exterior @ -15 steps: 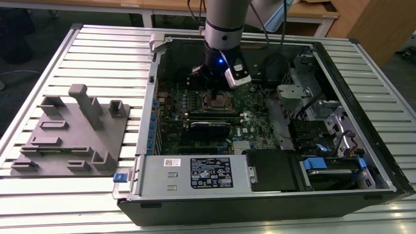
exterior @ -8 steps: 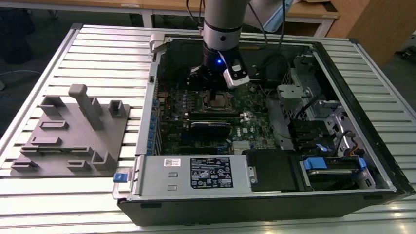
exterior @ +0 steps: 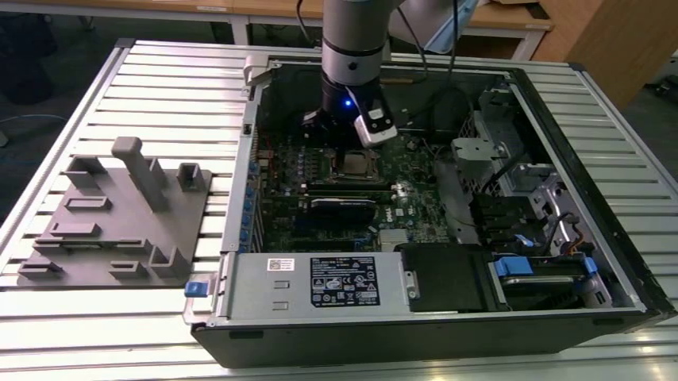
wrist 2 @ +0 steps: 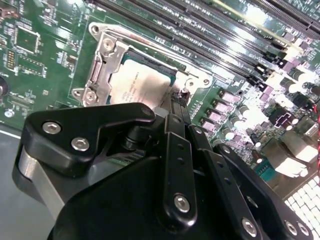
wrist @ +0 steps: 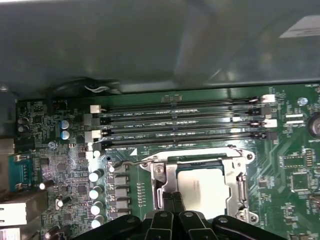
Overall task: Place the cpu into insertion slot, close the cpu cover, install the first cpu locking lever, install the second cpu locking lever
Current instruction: 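Close the cpu cover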
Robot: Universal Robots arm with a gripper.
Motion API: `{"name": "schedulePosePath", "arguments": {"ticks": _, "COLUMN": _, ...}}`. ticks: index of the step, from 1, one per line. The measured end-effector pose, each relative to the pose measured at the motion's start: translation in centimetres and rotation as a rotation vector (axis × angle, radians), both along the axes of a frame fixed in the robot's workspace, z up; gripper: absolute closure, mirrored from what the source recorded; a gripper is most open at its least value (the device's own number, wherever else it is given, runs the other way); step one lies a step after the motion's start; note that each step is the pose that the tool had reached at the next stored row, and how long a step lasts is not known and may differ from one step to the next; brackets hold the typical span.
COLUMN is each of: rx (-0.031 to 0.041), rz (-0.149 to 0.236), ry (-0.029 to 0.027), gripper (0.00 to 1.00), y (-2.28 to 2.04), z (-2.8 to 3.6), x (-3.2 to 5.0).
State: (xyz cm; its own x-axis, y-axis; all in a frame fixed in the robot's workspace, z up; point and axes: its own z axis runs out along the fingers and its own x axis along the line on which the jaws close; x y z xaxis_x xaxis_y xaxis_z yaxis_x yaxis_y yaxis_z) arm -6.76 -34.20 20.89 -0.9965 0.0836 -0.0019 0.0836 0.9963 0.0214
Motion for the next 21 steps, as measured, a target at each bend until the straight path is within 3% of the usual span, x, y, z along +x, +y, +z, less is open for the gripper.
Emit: {"name": "schedulePosePath", "arguments": {"ticks": 21, "rx": -0.0003, "rz": 0.000, "ry": -0.0001, "gripper": 0.89, "y": 0.00, "z": -1.02, "x": -0.43}}
